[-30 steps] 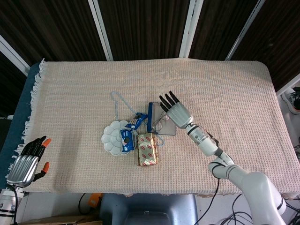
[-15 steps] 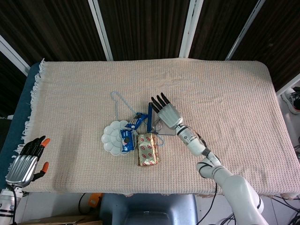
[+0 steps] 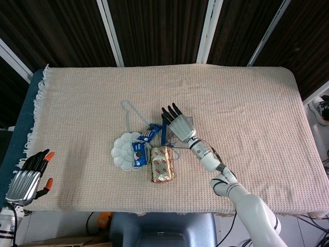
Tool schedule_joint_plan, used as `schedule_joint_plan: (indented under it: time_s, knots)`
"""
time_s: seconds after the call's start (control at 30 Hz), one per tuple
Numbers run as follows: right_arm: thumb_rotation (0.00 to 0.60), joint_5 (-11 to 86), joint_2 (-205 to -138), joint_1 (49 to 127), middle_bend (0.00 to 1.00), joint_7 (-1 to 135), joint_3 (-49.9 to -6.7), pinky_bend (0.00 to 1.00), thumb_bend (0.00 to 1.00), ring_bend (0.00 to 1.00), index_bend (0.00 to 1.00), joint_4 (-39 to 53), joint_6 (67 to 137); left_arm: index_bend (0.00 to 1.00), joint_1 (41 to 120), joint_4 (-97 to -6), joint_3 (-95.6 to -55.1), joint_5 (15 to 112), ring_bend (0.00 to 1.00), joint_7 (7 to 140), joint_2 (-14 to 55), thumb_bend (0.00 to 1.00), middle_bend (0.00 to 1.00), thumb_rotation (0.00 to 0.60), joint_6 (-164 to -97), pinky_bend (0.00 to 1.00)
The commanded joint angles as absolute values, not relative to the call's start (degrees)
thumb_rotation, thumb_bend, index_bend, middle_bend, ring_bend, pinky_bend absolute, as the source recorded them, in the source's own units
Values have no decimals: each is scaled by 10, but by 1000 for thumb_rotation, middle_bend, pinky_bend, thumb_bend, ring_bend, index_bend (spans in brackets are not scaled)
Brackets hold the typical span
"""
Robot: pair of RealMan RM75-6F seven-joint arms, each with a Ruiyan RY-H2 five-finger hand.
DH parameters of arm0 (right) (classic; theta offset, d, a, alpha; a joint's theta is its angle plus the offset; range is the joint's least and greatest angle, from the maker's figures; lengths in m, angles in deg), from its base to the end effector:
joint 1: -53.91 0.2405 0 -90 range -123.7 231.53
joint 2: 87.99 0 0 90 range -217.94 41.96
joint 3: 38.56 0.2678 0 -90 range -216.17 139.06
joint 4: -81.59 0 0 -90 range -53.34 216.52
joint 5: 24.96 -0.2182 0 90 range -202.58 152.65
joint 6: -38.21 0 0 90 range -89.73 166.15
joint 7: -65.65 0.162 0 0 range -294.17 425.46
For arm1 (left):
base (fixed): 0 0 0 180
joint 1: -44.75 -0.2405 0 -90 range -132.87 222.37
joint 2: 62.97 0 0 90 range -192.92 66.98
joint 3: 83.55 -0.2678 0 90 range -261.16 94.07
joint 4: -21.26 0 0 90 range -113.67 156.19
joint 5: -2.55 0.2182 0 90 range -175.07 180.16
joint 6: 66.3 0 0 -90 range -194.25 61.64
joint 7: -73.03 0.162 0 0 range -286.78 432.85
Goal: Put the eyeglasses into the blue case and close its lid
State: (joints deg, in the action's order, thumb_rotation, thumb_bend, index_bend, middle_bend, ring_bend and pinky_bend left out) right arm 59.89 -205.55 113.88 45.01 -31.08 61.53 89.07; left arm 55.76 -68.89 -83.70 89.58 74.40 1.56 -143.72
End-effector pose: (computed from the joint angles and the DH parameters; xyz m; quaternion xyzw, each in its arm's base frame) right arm -0.1164 -0.4752 -0.0973 0.8152 0.0052 0.2530 0.5210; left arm -0.3211 0.2227 0.1297 -0.6643 -0.3840 -0.3480 0.5386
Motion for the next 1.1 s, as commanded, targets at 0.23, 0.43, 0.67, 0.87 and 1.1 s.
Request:
schedule_joint_plan:
  time_s: [0.23,0.43,0.67,0.87,1.1]
  knots:
    - [600,591,-2089,1165,0,436,-301,0,127,0,211,655,880,0,556,-688,-837,898,0,736,12,439,0,600,-1441,116]
    - [600,587,-2100,1177,0,431,-297,0,127,0,218,671,876,0,556,-688,-837,897,0,735,11,440,0,600,-1441,116]
    - [600,579,-2111,1189,0,423,-291,0,127,0,226,684,869,0,555,-688,-837,898,0,732,11,439,0,600,-1442,116]
    - [600,573,-2119,1196,0,424,-286,0,127,0,230,692,864,0,555,-687,-837,898,0,731,10,439,0,600,-1442,116]
    - [600,572,-2131,1206,0,421,-286,0,126,0,231,703,862,0,554,-687,-837,897,0,729,9,440,0,600,-1442,116]
